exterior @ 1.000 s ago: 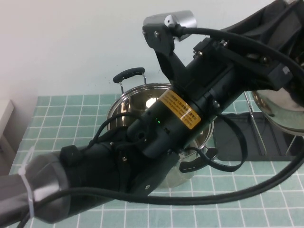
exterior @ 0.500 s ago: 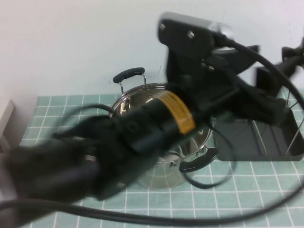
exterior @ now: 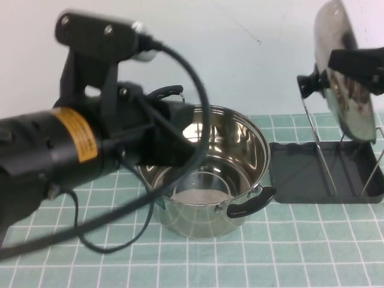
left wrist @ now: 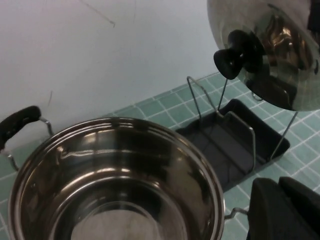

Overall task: Put pot lid on rack
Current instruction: Place the pot lid on the pot rack

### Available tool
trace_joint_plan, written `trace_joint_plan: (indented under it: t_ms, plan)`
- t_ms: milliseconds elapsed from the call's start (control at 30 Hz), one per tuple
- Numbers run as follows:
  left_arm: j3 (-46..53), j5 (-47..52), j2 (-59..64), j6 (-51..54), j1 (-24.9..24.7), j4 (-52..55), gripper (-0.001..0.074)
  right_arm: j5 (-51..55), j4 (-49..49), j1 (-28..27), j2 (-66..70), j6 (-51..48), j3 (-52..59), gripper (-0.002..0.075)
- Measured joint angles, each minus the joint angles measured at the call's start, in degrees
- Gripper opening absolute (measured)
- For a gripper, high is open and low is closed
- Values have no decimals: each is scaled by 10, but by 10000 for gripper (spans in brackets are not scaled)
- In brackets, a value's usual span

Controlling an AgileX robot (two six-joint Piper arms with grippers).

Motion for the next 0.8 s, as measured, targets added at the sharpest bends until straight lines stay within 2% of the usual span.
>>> trace_joint_plan:
  t_ms: [367, 800]
  plan:
    - [75, -8, -5, -11, 1, -1, 1, -1, 0, 0, 80, 7, -8, 19]
    - [89, -31, -4, -20, 1, -4, 1, -45, -1, 0, 82, -7, -9, 19]
